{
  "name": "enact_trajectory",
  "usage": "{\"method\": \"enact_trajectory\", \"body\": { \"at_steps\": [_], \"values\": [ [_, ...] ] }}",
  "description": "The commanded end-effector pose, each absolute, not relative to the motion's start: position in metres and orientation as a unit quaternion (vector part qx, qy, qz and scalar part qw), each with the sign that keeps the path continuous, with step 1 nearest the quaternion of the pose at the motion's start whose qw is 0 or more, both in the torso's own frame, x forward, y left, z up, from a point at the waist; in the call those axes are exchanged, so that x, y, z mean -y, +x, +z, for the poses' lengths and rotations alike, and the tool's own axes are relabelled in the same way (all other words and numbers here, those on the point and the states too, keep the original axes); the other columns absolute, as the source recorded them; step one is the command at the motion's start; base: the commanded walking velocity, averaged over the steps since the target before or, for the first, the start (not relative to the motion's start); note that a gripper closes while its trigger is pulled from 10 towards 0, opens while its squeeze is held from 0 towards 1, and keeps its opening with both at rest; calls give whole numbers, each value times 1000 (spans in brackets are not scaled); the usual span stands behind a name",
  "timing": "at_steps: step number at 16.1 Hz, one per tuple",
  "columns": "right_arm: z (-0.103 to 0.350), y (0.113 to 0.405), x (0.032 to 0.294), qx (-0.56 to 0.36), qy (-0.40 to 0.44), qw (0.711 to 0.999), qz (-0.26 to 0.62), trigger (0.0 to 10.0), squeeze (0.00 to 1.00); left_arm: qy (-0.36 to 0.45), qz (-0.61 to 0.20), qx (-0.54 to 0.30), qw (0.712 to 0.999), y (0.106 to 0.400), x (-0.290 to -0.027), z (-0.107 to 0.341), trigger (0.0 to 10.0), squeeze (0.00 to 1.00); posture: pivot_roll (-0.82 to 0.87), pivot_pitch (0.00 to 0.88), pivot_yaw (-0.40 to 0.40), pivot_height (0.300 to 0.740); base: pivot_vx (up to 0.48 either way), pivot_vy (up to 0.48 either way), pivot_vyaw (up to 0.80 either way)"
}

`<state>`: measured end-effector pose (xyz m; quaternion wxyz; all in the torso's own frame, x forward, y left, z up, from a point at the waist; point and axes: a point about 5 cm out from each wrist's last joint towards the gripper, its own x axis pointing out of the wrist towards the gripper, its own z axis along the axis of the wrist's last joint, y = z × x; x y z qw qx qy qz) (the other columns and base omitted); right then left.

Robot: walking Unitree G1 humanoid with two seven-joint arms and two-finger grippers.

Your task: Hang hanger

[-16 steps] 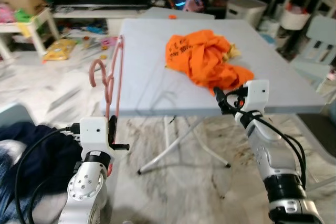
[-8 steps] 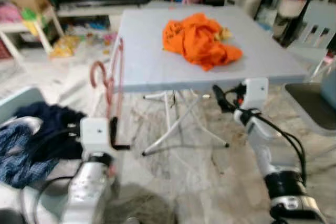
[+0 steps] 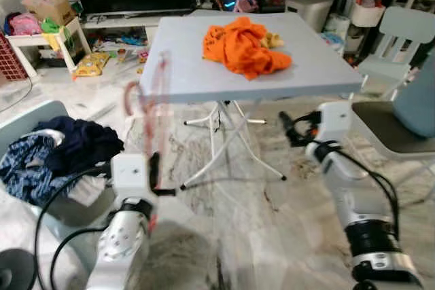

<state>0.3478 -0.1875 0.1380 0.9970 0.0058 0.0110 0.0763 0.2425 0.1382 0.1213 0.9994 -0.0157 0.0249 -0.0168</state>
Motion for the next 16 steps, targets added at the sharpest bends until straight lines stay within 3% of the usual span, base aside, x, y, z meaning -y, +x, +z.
{"method": "enact_trajectory", "body": {
  "at_steps": [1, 10, 16],
  "values": [
    [140, 351, 180, -8, 10, 996, 87, 10000, 0, -9, -4, -18, 1000, 244, -145, 124, 10000, 0, -1, 11, -17, 740, 0, 0, 0],
    [145, 357, 171, -5, 20, 994, 104, 10000, 0, -4, -24, -26, 999, 251, -149, 124, 10000, 0, 27, 34, 6, 740, 0, 0, 0],
    [143, 356, 169, -13, 19, 993, 117, 10000, 0, -9, -28, -25, 999, 247, -138, 122, 10000, 0, 21, 40, -32, 740, 0, 0, 0]
  ]
}}
